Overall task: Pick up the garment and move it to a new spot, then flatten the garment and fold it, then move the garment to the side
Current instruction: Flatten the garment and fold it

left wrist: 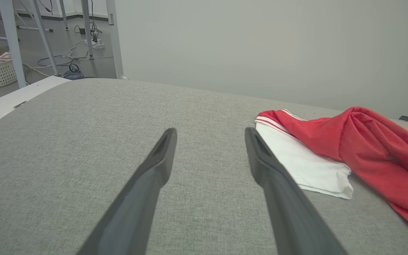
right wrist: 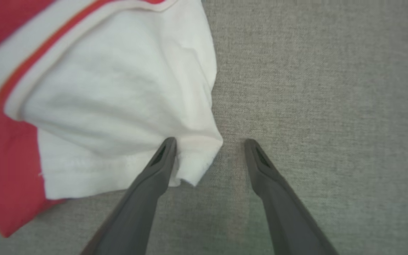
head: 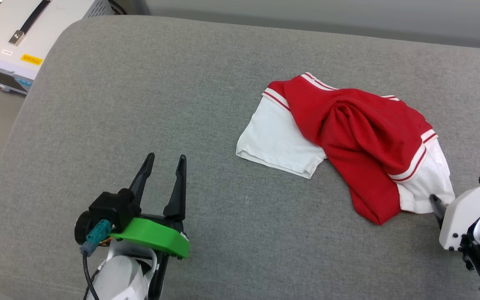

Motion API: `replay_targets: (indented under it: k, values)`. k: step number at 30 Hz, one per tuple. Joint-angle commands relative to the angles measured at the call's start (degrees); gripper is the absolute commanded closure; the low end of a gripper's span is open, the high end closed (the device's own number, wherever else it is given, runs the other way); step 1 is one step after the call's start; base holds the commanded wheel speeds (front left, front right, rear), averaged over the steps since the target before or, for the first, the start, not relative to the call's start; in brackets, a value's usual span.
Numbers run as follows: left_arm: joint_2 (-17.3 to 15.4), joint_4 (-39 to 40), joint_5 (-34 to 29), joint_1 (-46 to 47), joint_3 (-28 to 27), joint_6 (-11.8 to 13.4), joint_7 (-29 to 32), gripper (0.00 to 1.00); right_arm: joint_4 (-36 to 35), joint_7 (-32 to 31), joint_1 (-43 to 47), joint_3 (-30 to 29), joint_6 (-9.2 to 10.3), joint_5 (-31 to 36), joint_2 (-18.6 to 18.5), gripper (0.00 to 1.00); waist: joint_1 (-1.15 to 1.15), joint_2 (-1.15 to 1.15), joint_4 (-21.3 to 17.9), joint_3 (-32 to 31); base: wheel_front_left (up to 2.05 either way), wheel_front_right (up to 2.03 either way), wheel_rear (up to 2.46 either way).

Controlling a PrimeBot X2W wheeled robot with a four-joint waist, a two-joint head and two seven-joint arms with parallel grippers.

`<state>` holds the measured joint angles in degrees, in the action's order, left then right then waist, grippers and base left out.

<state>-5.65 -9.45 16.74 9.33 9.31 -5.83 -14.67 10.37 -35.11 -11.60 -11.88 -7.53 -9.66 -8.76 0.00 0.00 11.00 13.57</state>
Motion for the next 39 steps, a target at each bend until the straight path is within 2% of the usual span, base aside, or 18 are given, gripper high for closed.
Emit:
replay_targets:
  k: [1,7,14,18,22,23,24,31,39]
  values:
    - [0.7,-0.5,-1.0,1.0,-0.9,-0.7,-0.3,0.00,4.0,0.4,-0.7,2.6,0.04,1.1,-2.0,1.00,0.00,0.00,1.0,0.9,0.00,0.00,0.00]
    - [1.1,-1.6,-1.5,0.7,-1.5,-1.0,-0.3,0.00,3.2,2.7,-0.4,1.9,0.04,3.4,-6.3,1.00,0.00,0.00,0.8,-0.8,0.00,0.00,0.00]
    - [1.6,-2.0,-1.8,0.3,-1.7,-1.3,-0.3,0.00,-0.2,2.4,-0.2,1.6,0.04,5.2,-14.8,1.00,0.00,0.00,0.3,-1.9,0.00,0.00,0.00]
    - [1.9,-1.9,-1.9,0.7,-1.6,-1.4,-0.3,0.00,2.1,3.9,-2.0,3.2,0.04,6.2,-20.3,1.00,0.00,0.00,0.3,-1.2,0.00,0.00,0.00]
    - [2.0,-1.8,-2.0,1.5,-1.4,-1.5,-0.3,0.00,6.6,7.0,-4.8,3.8,0.04,9.1,-23.3,1.00,0.00,0.00,0.6,-0.2,0.00,0.00,0.00]
    - [2.1,-1.9,-1.9,1.7,-1.4,-1.5,-0.3,0.00,7.8,7.9,-5.5,3.9,0.04,9.6,-23.5,0.56,0.00,0.00,0.6,0.0,0.00,0.00,0.00]
    - [2.1,-1.9,-1.9,1.9,-1.4,-1.5,-0.3,0.00,9.2,9.2,-6.4,4.0,0.04,10.4,-23.7,0.00,0.00,0.00,0.6,0.1,0.00,0.00,0.00]
    - [2.2,-2.5,-2.1,2.0,-2.0,-1.6,-0.3,0.00,14.9,17.4,-10.1,3.5,0.04,12.7,-20.8,0.00,0.00,0.00,-0.1,-0.8,0.00,0.00,0.00]
    - [2.2,-2.6,-2.2,1.3,-2.9,-1.6,-0.3,0.00,11.3,27.1,-9.7,1.3,0.04,11.8,-15.6,0.00,0.00,0.00,-2.6,-4.4,0.00,0.00,0.00]
